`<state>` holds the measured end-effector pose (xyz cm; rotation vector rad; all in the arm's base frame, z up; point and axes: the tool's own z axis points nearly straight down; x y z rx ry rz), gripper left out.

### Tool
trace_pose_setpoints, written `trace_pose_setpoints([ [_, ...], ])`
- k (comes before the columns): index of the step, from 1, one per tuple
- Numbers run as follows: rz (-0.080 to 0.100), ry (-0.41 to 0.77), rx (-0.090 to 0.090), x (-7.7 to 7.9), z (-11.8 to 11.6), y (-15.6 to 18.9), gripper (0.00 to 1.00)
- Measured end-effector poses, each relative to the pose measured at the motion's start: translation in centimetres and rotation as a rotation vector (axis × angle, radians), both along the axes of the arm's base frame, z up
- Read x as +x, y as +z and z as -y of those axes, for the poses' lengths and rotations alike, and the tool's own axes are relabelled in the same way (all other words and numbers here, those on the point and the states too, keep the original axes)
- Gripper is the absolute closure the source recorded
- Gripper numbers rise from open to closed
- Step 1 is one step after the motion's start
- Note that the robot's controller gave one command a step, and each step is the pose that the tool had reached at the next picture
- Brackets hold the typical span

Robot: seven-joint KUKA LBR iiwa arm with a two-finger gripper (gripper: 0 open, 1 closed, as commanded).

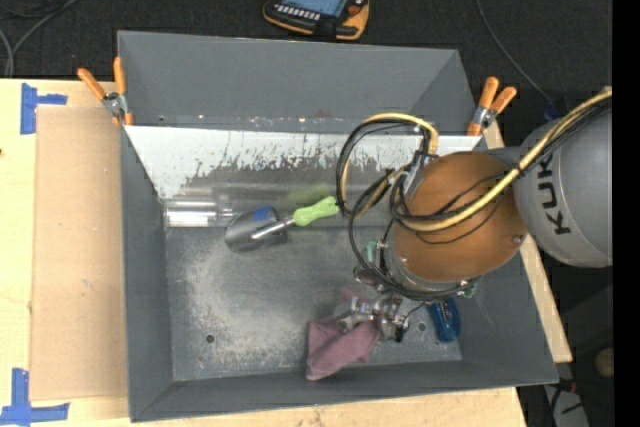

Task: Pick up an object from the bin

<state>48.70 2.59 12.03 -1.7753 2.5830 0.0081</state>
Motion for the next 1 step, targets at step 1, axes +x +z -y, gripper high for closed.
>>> trace_pose_setpoints([
  [1, 0.001, -0.002, 0.001, 0.04, -0.06, 3.13, 1.0],
])
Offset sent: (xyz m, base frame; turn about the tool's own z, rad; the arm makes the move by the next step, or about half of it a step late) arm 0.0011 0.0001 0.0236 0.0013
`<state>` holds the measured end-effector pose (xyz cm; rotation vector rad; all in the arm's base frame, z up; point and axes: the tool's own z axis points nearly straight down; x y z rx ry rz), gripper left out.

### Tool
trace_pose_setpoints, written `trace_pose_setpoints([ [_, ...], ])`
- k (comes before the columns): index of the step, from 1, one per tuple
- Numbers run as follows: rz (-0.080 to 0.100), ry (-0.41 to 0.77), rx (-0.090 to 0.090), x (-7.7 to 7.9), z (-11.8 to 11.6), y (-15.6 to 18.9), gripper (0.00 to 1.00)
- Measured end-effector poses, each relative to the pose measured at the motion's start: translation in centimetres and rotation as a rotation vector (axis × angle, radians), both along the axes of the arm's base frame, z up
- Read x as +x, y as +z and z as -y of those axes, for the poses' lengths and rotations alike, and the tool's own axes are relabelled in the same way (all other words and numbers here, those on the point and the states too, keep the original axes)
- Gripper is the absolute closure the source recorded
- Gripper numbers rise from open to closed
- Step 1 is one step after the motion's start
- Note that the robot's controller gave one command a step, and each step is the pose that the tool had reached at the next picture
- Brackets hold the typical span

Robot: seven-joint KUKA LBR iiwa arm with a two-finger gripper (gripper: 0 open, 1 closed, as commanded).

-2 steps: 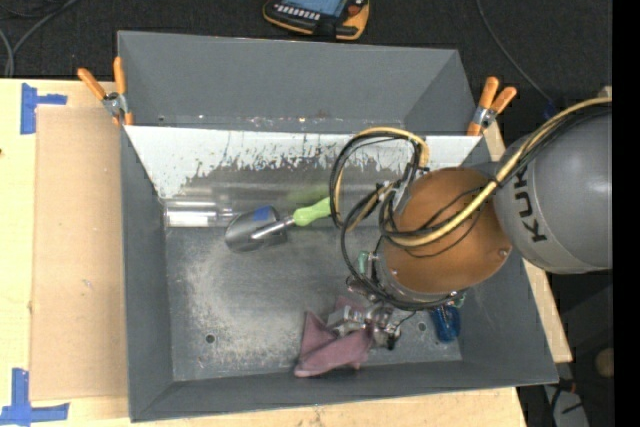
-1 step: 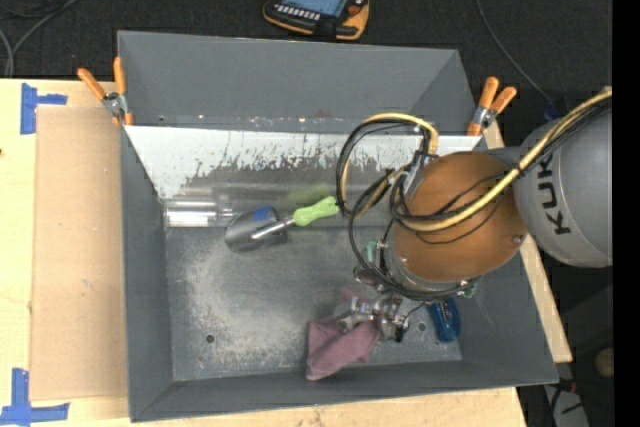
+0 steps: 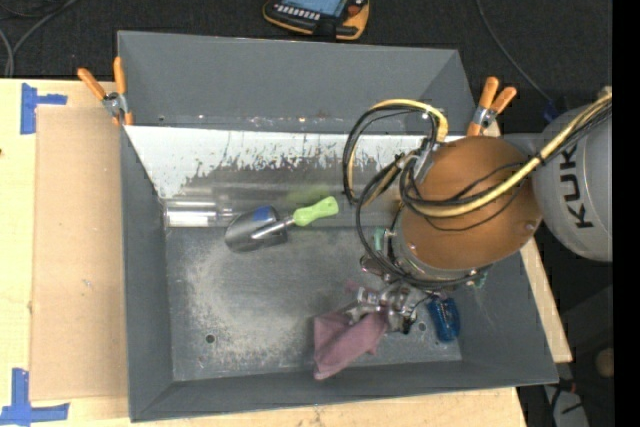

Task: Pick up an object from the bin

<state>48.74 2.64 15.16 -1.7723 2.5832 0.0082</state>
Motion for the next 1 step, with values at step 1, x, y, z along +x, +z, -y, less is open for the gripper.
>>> trace_pose_setpoints([
  [1, 0.001, -0.001, 0.0, 0.01, 0.0, 2.78, 1.0],
])
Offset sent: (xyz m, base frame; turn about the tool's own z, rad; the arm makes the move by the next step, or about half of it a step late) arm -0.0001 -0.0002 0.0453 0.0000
